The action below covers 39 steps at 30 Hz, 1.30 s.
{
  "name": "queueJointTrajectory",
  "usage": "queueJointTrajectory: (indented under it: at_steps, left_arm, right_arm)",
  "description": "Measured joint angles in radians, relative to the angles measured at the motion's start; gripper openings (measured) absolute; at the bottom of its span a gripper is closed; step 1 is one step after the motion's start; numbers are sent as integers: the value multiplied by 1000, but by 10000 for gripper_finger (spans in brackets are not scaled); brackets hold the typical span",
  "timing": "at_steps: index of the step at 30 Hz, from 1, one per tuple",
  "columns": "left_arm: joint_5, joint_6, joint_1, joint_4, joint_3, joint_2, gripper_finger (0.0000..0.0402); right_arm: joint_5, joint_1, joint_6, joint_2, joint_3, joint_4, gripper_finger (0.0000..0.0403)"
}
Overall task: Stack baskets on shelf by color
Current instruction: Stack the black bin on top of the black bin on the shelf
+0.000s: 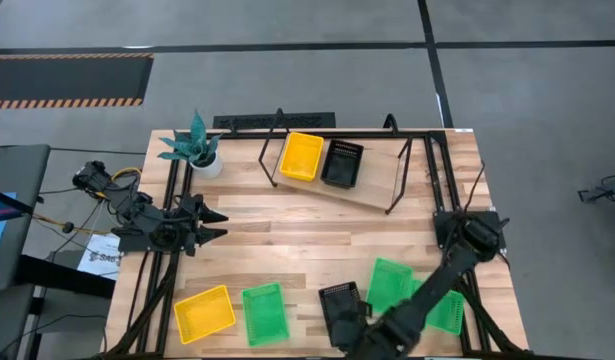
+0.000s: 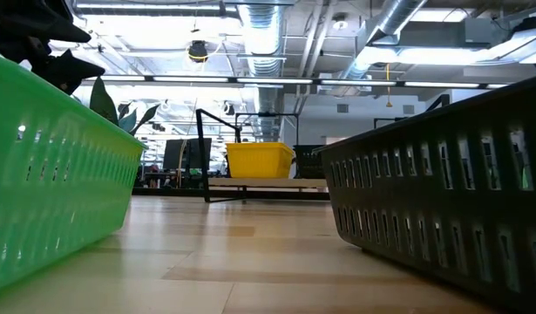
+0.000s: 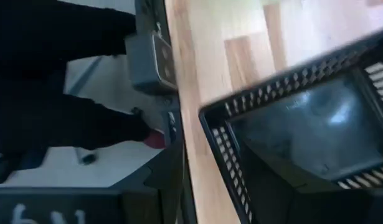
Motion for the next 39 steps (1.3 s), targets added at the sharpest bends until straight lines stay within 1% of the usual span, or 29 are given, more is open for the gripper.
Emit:
queueJointTrajectory:
  at_steps: [3, 7, 14, 17, 21, 32, 36, 39]
  left_arm:
    - [0, 0, 0, -2, 0, 0, 221]
    - [0, 0, 0, -2, 0, 0, 221]
    - [2, -13, 0, -10, 0, 0, 221]
    - [2, -13, 0, -10, 0, 0, 221]
    - [2, -13, 0, -10, 0, 0, 221]
    - [4, -15, 0, -33, 0, 0, 221]
    - [13, -18, 0, -33, 0, 0, 221]
    - [26, -19, 0, -33, 0, 0, 221]
  right_arm:
    - [51, 44, 22, 13, 1, -37, 174]
    - [49, 63, -3, 61, -2, -69, 176]
    - [42, 28, -14, 94, -2, -101, 186]
    - [21, 26, -15, 93, -1, -91, 186]
    - [19, 16, -17, 86, 3, -90, 182]
    - [20, -38, -104, 96, 15, -90, 182]
    - [19, -39, -112, 97, 15, -92, 172]
    - [19, -39, -122, 97, 14, -100, 151]
